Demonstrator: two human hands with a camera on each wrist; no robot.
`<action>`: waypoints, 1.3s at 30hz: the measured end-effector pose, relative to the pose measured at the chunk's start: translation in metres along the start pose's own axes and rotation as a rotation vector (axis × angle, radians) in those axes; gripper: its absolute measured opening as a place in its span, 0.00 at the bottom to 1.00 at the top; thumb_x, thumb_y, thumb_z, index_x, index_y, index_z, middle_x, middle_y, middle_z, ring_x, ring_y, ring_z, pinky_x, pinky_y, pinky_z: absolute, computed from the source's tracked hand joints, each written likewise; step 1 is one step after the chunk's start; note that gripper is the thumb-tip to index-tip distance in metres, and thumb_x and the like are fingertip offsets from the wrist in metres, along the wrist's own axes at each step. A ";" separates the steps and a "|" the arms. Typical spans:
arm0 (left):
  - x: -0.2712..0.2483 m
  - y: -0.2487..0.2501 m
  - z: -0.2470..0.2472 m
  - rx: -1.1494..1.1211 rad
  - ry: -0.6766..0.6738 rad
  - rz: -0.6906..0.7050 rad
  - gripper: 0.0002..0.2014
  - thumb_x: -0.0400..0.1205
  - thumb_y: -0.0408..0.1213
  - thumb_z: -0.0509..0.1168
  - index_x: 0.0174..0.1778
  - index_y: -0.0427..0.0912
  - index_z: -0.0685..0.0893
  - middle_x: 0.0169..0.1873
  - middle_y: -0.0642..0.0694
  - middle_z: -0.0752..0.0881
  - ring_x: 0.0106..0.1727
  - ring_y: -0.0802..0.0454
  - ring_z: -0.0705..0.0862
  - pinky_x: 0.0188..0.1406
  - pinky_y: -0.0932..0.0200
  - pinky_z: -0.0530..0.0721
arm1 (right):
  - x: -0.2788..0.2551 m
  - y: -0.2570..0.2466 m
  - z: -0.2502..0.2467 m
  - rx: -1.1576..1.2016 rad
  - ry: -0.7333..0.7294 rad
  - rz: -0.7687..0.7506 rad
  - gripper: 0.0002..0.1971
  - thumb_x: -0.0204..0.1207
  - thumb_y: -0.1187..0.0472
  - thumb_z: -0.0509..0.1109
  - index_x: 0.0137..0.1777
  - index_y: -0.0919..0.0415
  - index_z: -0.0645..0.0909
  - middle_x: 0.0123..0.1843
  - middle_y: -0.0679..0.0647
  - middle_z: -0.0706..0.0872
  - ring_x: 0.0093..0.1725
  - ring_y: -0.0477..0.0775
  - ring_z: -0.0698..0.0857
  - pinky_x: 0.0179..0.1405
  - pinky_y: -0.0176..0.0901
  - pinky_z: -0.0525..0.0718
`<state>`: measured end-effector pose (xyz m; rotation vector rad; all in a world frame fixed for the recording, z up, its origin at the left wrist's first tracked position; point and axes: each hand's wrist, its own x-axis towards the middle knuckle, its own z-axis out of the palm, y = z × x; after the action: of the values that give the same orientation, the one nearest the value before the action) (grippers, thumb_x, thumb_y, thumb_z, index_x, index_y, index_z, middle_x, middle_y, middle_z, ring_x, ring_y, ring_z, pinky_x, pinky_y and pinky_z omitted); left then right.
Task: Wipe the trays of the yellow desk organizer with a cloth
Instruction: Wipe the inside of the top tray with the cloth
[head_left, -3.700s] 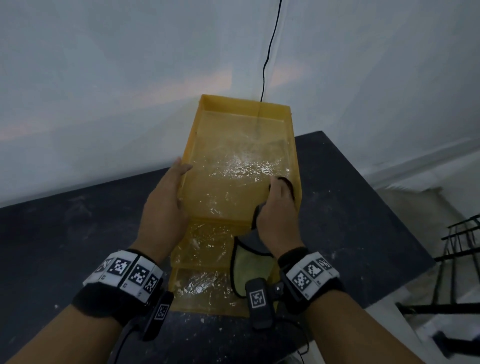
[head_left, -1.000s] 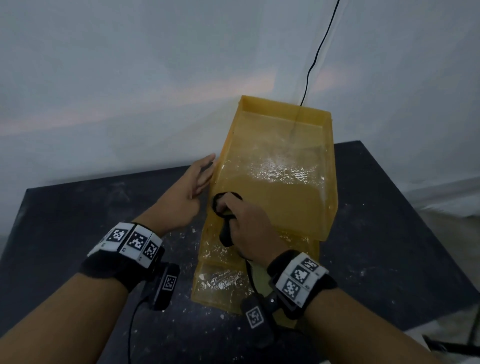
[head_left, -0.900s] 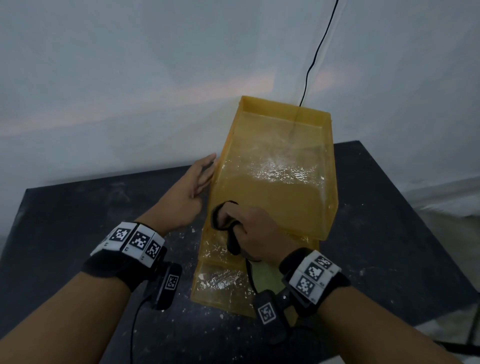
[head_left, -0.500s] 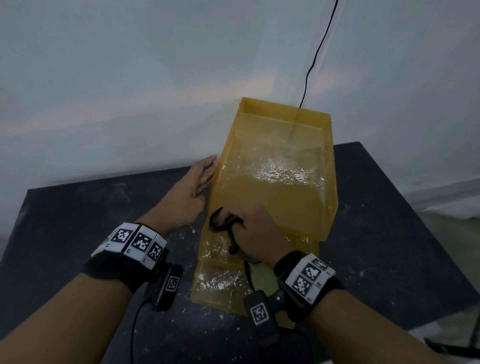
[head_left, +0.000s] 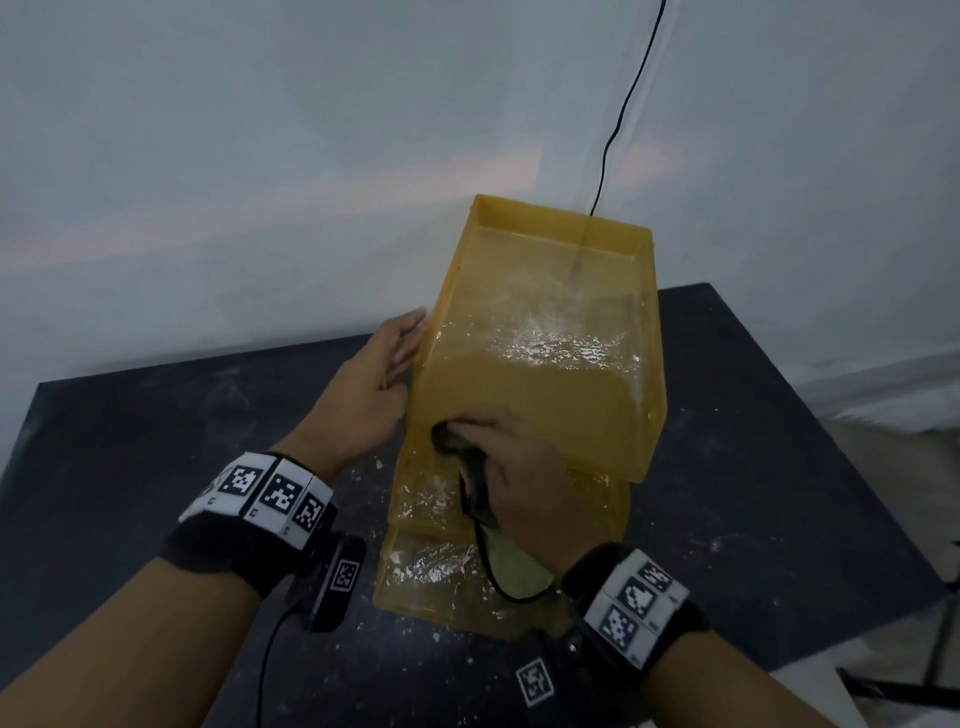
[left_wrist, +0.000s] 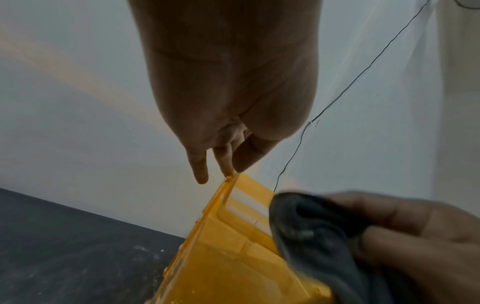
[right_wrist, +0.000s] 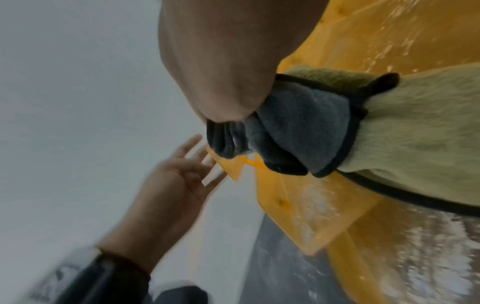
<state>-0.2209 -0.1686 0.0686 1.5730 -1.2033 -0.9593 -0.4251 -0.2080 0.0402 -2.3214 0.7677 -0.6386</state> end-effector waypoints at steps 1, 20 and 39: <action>0.000 0.001 0.003 0.007 0.042 0.005 0.38 0.79 0.14 0.59 0.84 0.45 0.62 0.79 0.53 0.71 0.78 0.64 0.70 0.70 0.71 0.73 | 0.001 -0.004 -0.006 0.024 0.131 0.117 0.18 0.84 0.67 0.58 0.66 0.61 0.86 0.64 0.55 0.82 0.61 0.50 0.80 0.64 0.28 0.77; 0.029 0.024 0.036 0.490 0.247 0.112 0.28 0.83 0.22 0.54 0.77 0.51 0.70 0.77 0.50 0.69 0.71 0.52 0.75 0.58 0.66 0.71 | 0.016 -0.001 -0.063 0.120 0.325 0.691 0.27 0.90 0.62 0.54 0.88 0.57 0.57 0.87 0.51 0.63 0.84 0.52 0.65 0.71 0.35 0.64; 0.033 0.008 0.013 0.118 0.071 0.059 0.26 0.88 0.26 0.54 0.80 0.54 0.66 0.71 0.63 0.77 0.69 0.73 0.76 0.67 0.62 0.78 | 0.035 0.034 -0.048 -0.168 0.191 0.546 0.29 0.87 0.70 0.55 0.88 0.57 0.60 0.89 0.52 0.58 0.86 0.53 0.60 0.66 0.16 0.58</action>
<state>-0.2279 -0.2044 0.0712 1.6407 -1.2690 -0.8003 -0.4407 -0.2718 0.0593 -2.0672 1.5228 -0.5631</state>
